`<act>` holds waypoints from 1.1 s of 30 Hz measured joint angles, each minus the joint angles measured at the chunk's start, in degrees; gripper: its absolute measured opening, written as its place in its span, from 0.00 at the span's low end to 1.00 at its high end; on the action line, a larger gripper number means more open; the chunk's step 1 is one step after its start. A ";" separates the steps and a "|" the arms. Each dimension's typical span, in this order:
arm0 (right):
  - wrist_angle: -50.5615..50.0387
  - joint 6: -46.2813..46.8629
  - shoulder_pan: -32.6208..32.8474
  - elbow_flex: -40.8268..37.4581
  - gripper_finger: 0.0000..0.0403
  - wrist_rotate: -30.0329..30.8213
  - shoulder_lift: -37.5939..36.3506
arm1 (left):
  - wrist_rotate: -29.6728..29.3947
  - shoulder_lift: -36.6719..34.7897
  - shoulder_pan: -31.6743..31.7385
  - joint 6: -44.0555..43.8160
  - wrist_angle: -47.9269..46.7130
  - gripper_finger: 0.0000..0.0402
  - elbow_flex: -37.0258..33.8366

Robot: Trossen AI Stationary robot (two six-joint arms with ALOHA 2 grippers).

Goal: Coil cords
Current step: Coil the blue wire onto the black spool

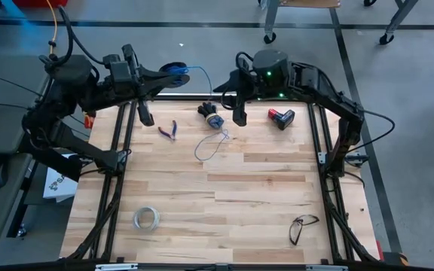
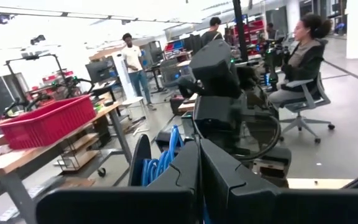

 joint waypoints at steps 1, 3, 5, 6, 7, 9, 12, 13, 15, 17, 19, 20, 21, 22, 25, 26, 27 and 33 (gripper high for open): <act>-0.04 0.04 0.00 0.00 0.29 0.00 0.02 | 0.11 0.00 0.00 0.01 0.02 0.00 -0.02; -0.09 0.28 0.02 0.00 0.29 -0.61 0.04 | 0.10 0.06 0.00 0.00 0.04 0.00 -0.02; -0.21 0.28 0.02 0.00 0.29 -2.62 0.07 | 0.07 0.23 0.00 -0.02 0.16 0.00 -0.02; -0.19 0.29 0.02 0.00 0.29 -3.52 0.07 | 0.07 0.30 0.00 0.00 0.15 0.00 -0.02; -0.19 0.28 0.02 0.00 0.29 -4.12 0.07 | 0.07 0.34 0.00 0.00 0.15 0.00 -0.02; -0.21 0.30 0.02 0.00 0.29 -4.47 0.07 | 0.07 0.48 0.00 -0.02 0.51 0.00 -0.04; -0.24 0.31 0.02 0.00 0.29 -4.46 0.09 | 0.07 0.48 0.00 0.03 1.63 0.00 -0.04; -0.32 0.41 0.02 0.00 0.29 -4.46 0.09 | 0.07 0.48 0.00 0.02 1.79 0.00 -0.04; -0.69 1.31 0.02 0.00 0.29 -4.42 0.09 | 0.04 0.48 0.00 0.04 1.87 0.00 -0.04; -0.65 1.49 0.02 0.00 0.29 -4.42 0.09 | 0.05 0.48 0.00 0.04 1.86 0.00 -0.04; -0.65 1.71 0.02 0.00 0.29 -4.40 0.09 | 0.05 0.48 0.00 0.04 1.86 0.00 -0.04; -0.63 1.81 0.02 0.00 0.29 -4.39 0.09 | 0.05 0.48 0.00 0.04 1.86 0.00 -0.04; -0.58 1.81 0.02 0.00 0.29 -4.39 0.09 | 0.05 0.48 0.00 0.04 1.85 0.00 -0.04; -0.47 1.81 0.02 0.00 0.29 -4.39 0.09 | 0.05 0.48 0.00 0.06 1.84 0.00 -0.04; -0.24 2.26 0.02 0.00 0.29 -4.37 0.09 | 0.05 0.50 0.00 0.02 2.60 0.00 -0.04; -0.24 2.27 0.02 0.00 0.29 -4.37 0.09 | 0.05 0.50 0.00 0.06 2.82 0.00 -0.04; -0.22 2.27 0.01 0.00 0.29 -4.37 0.09 | 0.01 0.48 0.00 0.06 2.67 0.00 -0.04; 1.33 2.85 0.02 0.00 0.26 -4.35 0.11 | -0.01 0.50 0.00 0.02 2.66 0.00 -0.04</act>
